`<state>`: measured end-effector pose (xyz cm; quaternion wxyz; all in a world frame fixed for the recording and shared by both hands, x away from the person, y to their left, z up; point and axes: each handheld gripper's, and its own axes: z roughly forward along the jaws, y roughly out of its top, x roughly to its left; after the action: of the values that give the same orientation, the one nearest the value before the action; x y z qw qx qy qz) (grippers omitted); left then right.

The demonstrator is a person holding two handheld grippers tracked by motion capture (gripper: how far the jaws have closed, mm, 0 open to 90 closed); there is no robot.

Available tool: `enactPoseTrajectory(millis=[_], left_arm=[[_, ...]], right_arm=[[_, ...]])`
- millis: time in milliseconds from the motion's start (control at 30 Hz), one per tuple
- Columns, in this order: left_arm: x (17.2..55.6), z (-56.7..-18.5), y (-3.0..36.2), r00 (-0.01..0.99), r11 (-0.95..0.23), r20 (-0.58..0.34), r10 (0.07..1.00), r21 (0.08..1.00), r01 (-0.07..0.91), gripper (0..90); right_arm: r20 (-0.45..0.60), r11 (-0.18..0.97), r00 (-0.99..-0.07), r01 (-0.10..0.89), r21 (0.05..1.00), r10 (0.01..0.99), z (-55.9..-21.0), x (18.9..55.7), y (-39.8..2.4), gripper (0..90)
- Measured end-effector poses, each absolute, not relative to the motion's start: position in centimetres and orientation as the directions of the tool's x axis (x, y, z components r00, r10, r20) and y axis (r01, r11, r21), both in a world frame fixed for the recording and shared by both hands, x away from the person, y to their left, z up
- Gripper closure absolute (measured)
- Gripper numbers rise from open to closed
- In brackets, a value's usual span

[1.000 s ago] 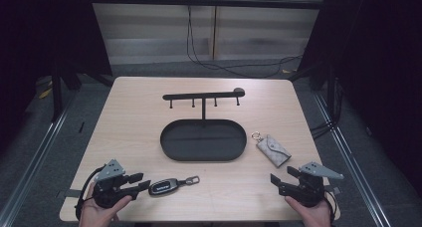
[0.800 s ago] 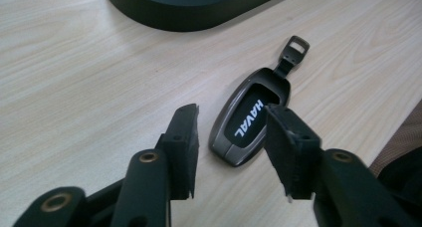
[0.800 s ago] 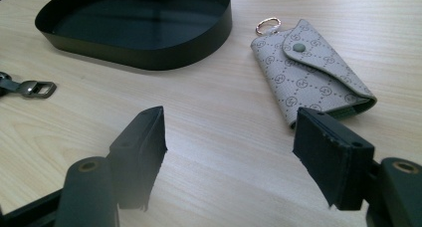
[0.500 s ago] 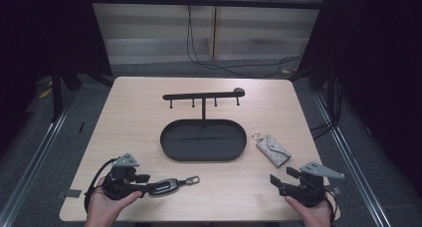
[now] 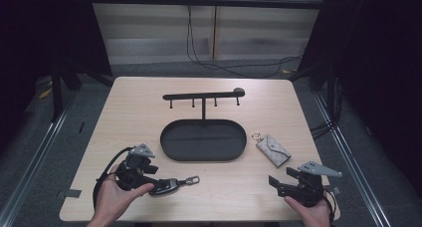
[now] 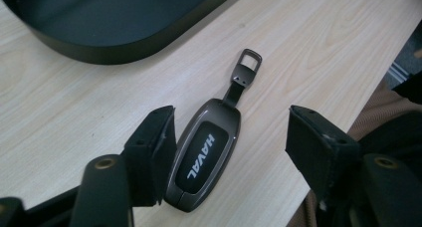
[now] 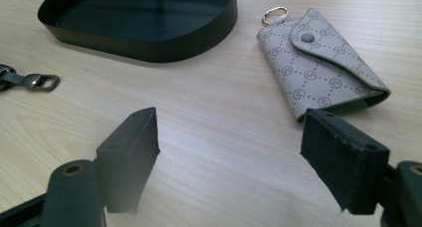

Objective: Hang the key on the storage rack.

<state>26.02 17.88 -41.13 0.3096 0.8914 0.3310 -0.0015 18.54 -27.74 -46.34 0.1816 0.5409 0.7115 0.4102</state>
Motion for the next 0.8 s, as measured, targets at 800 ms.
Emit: enactPoseTrajectory(millis=[800], left_arm=[[28.0, -41.7, 13.2, 0.851, -0.748, -0.115, 0.512, 0.426, 0.508, 33.7]], right_arm=[[0.192, 0.076, -0.345, 0.632, 0.771, 0.919, -46.5, 18.7, -27.9, 21.0]])
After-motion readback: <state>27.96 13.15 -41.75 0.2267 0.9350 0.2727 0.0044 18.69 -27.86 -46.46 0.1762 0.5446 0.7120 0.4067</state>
